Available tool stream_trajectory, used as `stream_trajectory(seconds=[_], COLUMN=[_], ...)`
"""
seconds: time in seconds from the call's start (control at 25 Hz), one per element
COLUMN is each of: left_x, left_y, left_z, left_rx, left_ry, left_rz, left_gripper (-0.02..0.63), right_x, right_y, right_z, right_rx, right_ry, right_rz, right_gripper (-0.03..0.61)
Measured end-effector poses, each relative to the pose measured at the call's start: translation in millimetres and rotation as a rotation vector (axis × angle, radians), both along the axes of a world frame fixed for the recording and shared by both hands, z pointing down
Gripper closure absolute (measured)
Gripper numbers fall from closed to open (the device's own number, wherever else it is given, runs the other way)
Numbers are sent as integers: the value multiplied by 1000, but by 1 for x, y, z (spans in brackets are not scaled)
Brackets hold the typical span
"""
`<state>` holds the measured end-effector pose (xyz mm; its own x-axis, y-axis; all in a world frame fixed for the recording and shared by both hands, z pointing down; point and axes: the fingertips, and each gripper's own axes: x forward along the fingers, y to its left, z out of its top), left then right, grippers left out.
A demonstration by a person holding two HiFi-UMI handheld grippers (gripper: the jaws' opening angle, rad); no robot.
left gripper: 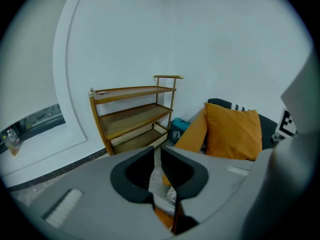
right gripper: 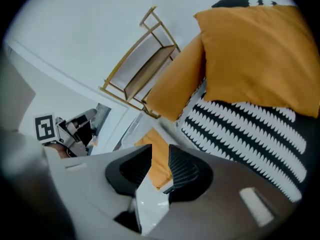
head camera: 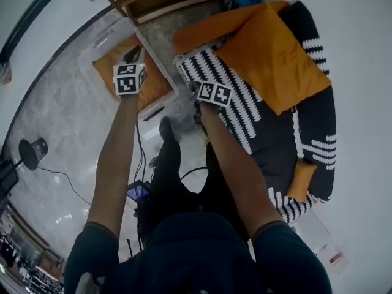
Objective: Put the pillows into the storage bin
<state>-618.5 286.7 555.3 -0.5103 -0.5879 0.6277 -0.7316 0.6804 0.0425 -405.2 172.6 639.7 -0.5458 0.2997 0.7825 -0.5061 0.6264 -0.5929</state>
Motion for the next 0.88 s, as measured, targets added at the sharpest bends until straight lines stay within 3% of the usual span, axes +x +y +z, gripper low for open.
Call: stream_trajectory(seconds=[0.48, 0.72, 0.88], left_x=[95, 133, 149], left_y=[-214, -307, -359], left_z=[-24, -9, 14], left_rx=[66, 68, 66], left_ry=[19, 61, 108], left_rz=[181, 269, 312], left_gripper=[561, 540, 480], right_x=[88, 157, 208], right_y=[-247, -355, -420], right_z=[-75, -80, -68], right_rx=[216, 313, 354], right_ry=[-147, -133, -82], right_rz=[149, 237, 302], right_gripper=[471, 406, 350])
